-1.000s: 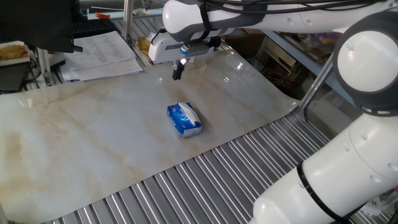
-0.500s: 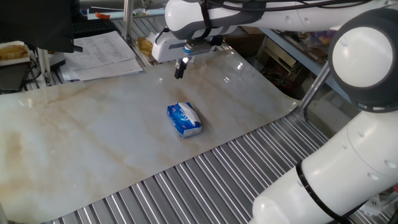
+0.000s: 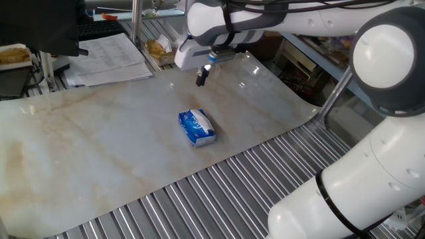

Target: Pull out a napkin

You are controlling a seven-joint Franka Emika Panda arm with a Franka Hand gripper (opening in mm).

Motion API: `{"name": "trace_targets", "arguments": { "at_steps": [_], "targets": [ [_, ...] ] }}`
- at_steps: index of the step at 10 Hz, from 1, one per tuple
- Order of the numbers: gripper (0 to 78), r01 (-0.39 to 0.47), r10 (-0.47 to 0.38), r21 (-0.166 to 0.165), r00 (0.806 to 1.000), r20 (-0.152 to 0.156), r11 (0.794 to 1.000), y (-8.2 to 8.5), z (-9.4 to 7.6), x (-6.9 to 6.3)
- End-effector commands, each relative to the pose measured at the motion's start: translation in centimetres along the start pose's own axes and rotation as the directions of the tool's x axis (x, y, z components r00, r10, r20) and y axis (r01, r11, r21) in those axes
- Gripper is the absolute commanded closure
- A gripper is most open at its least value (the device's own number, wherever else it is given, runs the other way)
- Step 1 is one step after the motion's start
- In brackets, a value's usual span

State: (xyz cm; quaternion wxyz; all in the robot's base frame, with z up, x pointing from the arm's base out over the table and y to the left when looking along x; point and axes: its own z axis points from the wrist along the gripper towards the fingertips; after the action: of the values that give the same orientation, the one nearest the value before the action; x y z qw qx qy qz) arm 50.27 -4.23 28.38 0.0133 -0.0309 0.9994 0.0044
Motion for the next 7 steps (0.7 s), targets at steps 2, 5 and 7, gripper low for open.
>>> {"name": "trace_targets", "arguments": {
  "at_steps": [2, 5, 7],
  "targets": [
    [77.6, 0.000, 0.000, -0.002, 1.000, -0.001, 1.000, -2.1, 0.8, 0.6],
    [77.6, -0.003, 0.003, 0.002, 1.000, -0.001, 1.000, -2.1, 1.2, 0.5],
    [77.6, 0.000, 0.000, -0.002, 1.000, 0.013, 1.000, -2.4, 2.5, 0.4]
  ]
}}
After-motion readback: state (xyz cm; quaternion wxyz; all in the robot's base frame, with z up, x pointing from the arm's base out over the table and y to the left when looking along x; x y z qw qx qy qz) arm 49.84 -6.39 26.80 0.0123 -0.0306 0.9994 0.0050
